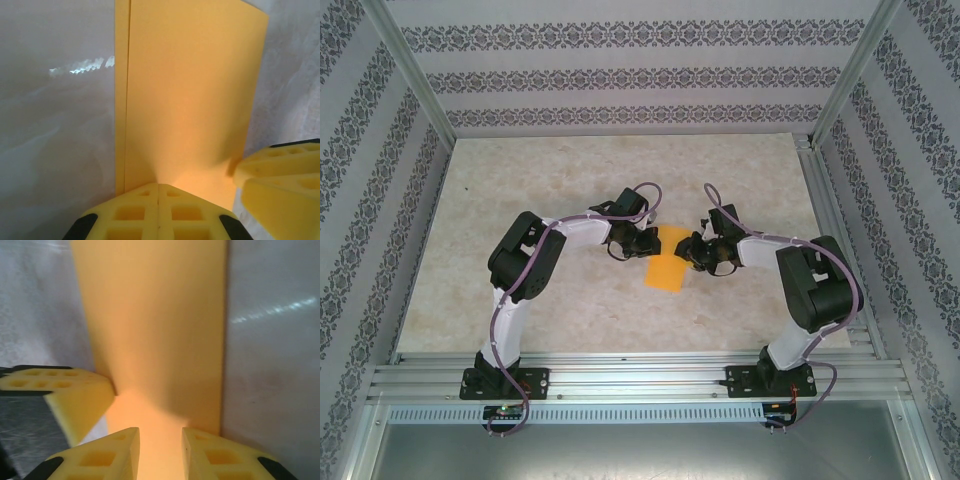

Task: Fold a paper plane with a square sheet of paper (pick it up from the middle)
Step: Fold the square sheet of paper in half at the center of the table.

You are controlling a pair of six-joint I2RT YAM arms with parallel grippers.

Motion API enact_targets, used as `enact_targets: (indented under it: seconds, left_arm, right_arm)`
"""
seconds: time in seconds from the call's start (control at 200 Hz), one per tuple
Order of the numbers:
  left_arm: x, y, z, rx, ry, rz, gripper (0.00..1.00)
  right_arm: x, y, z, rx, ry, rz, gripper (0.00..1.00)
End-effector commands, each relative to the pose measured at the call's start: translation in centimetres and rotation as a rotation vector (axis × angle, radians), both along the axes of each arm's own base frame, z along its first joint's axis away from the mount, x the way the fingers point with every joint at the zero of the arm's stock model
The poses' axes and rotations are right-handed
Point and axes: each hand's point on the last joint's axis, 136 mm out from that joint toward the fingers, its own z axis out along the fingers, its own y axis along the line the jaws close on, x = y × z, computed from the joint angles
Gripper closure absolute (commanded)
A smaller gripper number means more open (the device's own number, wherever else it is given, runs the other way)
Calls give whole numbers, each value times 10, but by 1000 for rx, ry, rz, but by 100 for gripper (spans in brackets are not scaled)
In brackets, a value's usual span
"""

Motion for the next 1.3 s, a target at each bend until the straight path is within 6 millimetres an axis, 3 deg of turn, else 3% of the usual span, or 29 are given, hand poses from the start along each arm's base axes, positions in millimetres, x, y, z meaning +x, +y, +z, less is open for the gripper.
enact_targets:
  seconds: [0.0, 0.11, 0.295, 0.385, 0.545, 0.709, 0.794, 0.884, 1.114, 1.299]
  left_arm:
    - [-28, 11, -31, 109, 89, -26, 100]
    - [-28, 11, -30, 108, 90, -25, 100]
    - [-28, 12, -30, 115, 87, -27, 100]
    - [-28, 13, -31, 116, 88, -23, 100]
    - [-28, 13, -30, 118, 87, -24, 100]
    - [-27, 12, -29, 115, 85, -23, 100]
    - [-27, 12, -30, 114, 86, -26, 100]
    - [-28, 13, -31, 119, 88, -26, 100]
    - [-28, 14, -31, 122, 89, -25, 100]
    - [-28, 13, -30, 120, 86, -26, 100]
  right_arm:
    - [-11, -5, -22, -39, 33, 25, 71]
    - [-14, -11, -31, -65, 67, 22, 72]
    - [12, 2, 30, 24, -77, 32, 72]
    - [27, -1, 45, -2, -117, 31, 71]
    - [37, 0, 26, -14, -73, 42, 72]
    - [26, -3, -7, -26, -7, 20, 72]
    - [23, -4, -14, -30, 6, 19, 72]
    - [28, -6, -8, -38, -1, 19, 72]
    - [61, -6, 36, -40, -115, 21, 71]
    - [76, -14, 25, -55, -100, -3, 72]
